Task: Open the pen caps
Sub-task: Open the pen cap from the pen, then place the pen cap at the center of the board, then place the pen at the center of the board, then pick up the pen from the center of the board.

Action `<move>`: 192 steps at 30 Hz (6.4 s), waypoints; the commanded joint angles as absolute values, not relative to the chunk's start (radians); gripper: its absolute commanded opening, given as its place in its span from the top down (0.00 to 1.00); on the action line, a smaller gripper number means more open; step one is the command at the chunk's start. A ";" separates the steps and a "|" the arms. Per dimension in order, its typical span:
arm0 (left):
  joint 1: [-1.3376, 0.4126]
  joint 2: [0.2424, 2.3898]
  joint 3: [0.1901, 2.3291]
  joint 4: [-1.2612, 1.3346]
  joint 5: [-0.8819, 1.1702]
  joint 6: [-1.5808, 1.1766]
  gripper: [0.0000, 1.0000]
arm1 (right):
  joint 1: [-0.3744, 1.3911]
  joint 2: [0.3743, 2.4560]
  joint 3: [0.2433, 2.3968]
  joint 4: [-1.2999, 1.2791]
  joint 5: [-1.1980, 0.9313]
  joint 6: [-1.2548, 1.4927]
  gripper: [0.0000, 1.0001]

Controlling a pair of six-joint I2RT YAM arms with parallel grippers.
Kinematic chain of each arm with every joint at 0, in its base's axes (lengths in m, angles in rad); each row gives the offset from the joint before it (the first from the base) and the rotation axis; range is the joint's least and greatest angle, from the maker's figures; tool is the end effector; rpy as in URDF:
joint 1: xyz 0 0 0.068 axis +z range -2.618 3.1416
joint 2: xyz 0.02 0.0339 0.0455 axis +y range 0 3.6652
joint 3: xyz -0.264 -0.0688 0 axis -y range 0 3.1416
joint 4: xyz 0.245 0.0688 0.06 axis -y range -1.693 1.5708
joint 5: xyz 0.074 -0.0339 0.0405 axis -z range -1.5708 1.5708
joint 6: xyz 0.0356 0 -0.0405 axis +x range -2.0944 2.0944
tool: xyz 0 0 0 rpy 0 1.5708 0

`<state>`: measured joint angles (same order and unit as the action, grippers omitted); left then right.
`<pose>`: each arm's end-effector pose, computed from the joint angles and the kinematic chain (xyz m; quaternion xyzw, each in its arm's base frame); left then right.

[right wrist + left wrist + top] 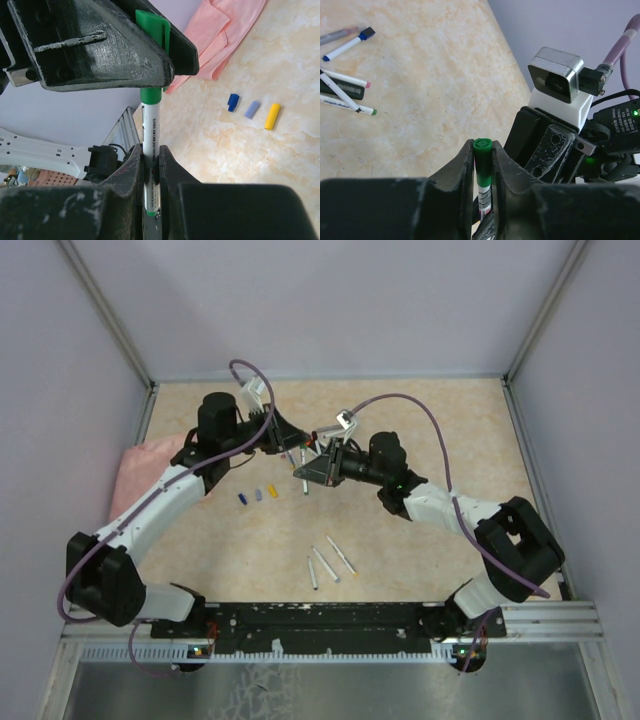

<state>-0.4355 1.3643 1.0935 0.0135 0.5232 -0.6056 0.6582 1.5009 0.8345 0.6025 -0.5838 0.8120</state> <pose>0.2821 -0.1509 0.3375 0.0923 0.7757 -0.4710 0.4098 0.2528 0.2203 0.2659 -0.1426 0.7115 0.5951 0.3453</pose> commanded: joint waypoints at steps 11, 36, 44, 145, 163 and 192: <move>-0.312 1.454 1.265 0.189 0.487 -0.584 1.00 | 0.668 1.440 0.852 0.644 -0.615 0.782 1.00; -0.310 1.295 0.991 -0.141 0.250 -0.591 1.00 | 0.696 1.282 0.808 -0.045 -0.315 0.366 1.00; -0.435 1.456 1.001 -0.375 0.024 -0.663 1.00 | 0.696 1.280 0.738 -0.110 -0.244 0.374 1.00; -0.369 1.031 0.849 -0.214 -0.014 -0.326 0.15 | 0.680 1.411 1.159 -0.011 -0.070 0.142 0.44; -0.318 1.078 0.830 -0.275 -0.022 -0.356 0.15 | 0.640 2.020 1.802 -0.398 -0.226 0.165 0.39; -0.278 1.205 0.902 -0.203 -0.068 -0.307 0.15 | 0.634 2.432 2.166 -0.527 -0.274 0.248 0.68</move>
<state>-0.2840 1.1900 0.8616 -0.2504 -0.0677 -0.3317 0.6380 2.4092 2.1101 -0.5236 -0.2752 0.2398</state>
